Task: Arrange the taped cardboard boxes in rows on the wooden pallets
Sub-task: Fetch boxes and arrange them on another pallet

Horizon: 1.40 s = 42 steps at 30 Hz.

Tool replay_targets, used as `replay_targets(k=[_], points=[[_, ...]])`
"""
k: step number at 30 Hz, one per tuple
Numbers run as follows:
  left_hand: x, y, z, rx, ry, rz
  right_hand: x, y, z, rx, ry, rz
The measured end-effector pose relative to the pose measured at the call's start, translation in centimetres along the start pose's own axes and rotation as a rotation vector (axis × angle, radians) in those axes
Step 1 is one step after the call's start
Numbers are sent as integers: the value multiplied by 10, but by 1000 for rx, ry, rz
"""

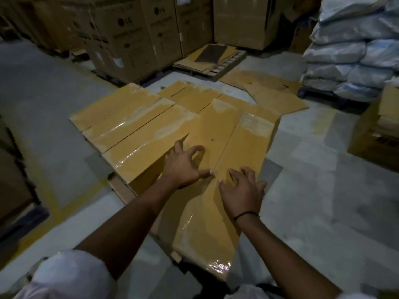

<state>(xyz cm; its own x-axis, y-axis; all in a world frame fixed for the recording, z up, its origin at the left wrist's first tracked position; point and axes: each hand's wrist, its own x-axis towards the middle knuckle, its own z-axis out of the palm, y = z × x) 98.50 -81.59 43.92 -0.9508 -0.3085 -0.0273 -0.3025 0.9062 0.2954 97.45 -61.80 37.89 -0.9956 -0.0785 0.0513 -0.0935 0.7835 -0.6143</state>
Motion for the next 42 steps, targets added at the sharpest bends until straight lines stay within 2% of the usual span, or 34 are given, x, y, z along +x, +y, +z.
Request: replay_targets(k=[8,11,22,26,29,32,38,42], points=[[57,-45,13,-34,-188,74,24,-17,53,-43,-54,85],[73,-55,19,-48,-240,63,39,-22,67,-24,-130,125],[127,-100,29,-86,-334,110,67,-45,102,-38,-230,202],[142,-127,36,-167,-382,97,63,-51,133,-35,-255,240],[156,-157,47,-161,-449,158,58,-57,159,29,-332,299],[159,-180,56,-183,-560,256,48,-70,187,-57,-444,225],[138,-254,73,124,-610,535,20,-114,230,-115,-262,388],[125,-317,64,198,-589,691,-20,-135,249,-180,-256,446]])
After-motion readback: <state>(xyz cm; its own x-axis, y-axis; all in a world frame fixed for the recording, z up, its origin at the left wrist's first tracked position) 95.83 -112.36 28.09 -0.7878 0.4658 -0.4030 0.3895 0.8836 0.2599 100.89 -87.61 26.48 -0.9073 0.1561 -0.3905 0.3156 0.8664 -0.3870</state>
